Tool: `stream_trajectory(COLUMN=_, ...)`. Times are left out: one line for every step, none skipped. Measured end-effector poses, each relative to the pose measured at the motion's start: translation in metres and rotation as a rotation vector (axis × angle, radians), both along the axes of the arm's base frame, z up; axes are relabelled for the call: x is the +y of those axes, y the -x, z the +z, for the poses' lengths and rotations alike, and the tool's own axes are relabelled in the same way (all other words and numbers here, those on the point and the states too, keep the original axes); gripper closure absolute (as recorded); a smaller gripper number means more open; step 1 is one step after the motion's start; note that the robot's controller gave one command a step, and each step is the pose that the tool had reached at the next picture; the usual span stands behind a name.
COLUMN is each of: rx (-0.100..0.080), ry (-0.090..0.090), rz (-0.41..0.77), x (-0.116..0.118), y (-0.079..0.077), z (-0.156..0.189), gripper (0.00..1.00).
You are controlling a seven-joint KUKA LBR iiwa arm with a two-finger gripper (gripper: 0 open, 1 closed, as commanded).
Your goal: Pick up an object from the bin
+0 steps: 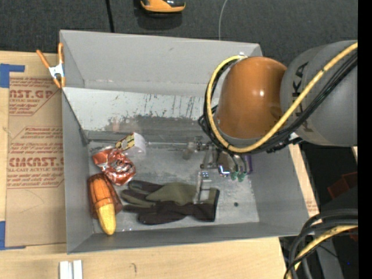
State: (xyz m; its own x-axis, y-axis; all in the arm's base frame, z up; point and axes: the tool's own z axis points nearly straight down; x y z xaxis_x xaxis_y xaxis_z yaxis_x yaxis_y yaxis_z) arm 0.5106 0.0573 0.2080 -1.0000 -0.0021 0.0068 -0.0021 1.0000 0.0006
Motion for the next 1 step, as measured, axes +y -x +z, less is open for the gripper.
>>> stream_trajectory(rx=-0.008, ry=-0.001, rz=-0.001, x=-0.0003, y=-0.0015, z=0.0046, gripper=0.0)
